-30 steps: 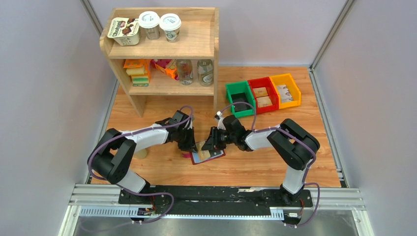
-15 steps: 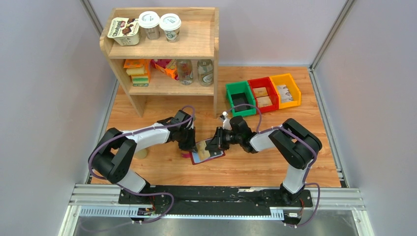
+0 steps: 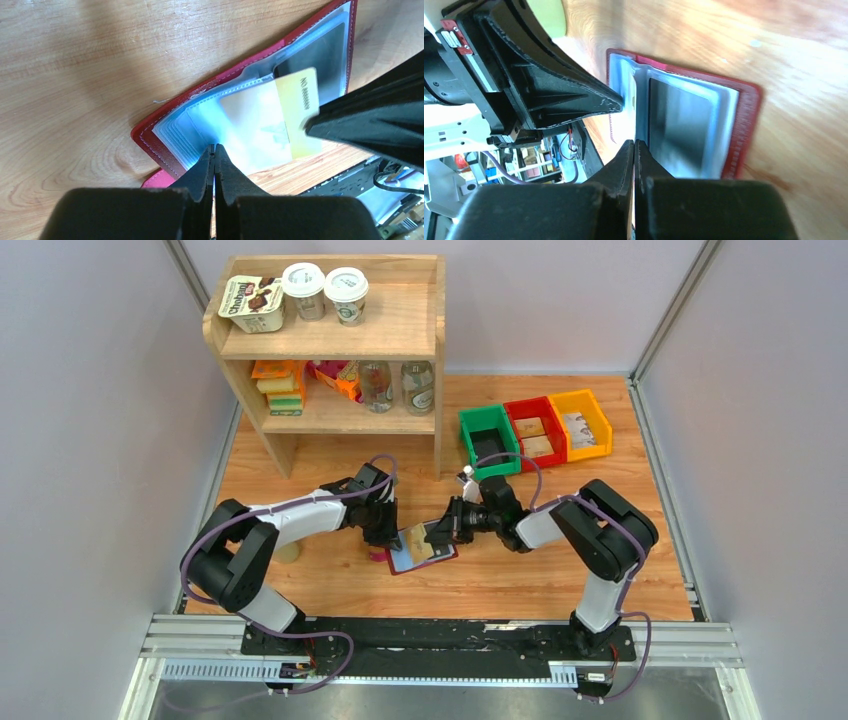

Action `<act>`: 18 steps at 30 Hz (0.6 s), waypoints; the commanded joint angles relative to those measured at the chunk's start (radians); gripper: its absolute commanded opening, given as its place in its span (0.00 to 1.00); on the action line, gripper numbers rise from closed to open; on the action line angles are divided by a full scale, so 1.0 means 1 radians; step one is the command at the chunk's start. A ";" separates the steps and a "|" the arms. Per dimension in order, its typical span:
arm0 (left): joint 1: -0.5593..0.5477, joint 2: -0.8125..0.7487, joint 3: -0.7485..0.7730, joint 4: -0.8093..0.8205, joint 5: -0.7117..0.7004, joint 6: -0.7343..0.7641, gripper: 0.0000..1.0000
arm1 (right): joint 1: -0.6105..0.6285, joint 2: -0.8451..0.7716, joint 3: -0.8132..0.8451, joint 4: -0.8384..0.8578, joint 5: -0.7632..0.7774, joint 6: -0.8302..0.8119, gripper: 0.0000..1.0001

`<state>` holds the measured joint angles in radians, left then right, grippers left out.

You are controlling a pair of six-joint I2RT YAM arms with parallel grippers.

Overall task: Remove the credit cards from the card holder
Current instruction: Remove the credit card from the card holder.

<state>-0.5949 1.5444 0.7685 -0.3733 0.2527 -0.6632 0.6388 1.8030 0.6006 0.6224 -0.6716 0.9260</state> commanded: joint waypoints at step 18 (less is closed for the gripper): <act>0.006 -0.291 -0.031 0.074 -0.066 0.151 0.42 | -0.151 -0.384 0.077 -0.594 0.086 -0.355 0.00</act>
<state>-0.5930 1.3903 0.7055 -0.3454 0.1978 -0.5953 0.4858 1.5333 0.5770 0.3145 -0.6334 0.7490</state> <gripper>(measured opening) 0.321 0.004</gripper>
